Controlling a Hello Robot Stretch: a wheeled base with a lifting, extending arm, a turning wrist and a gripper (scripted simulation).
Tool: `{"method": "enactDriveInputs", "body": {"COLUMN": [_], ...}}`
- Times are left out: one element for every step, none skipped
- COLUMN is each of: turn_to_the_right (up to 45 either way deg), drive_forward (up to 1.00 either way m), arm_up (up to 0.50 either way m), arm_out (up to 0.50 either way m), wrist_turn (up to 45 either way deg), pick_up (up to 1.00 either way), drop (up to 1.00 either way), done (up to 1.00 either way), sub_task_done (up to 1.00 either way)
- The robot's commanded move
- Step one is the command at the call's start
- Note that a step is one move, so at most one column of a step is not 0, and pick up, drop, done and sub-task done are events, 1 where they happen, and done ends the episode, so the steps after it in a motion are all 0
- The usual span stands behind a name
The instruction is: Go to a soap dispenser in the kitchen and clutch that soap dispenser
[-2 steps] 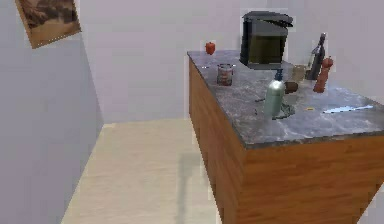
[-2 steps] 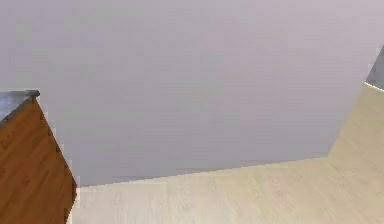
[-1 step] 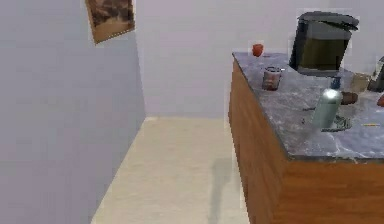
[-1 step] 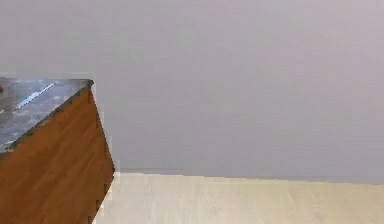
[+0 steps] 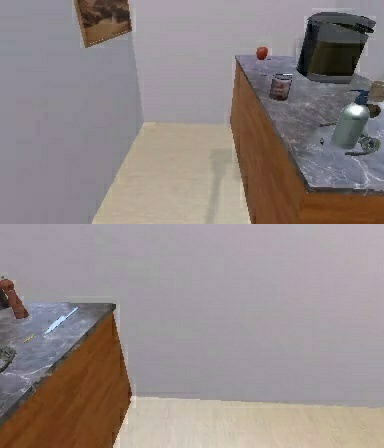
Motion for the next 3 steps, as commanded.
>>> {"method": "enactDriveInputs", "body": {"turn_to_the_right": [-45.0,45.0,45.0], "drive_forward": [0.00,0.00,0.00], "arm_up": [0.00,0.00,0.00], "arm_out": [0.00,0.00,0.00], "wrist_turn": [0.0,0.0,0.0], "pick_up": [0.00,0.00,0.00], "drop": [0.00,0.00,0.00], "done": [0.00,0.00,0.00], "sub_task_done": [0.00,0.00,0.00]}}
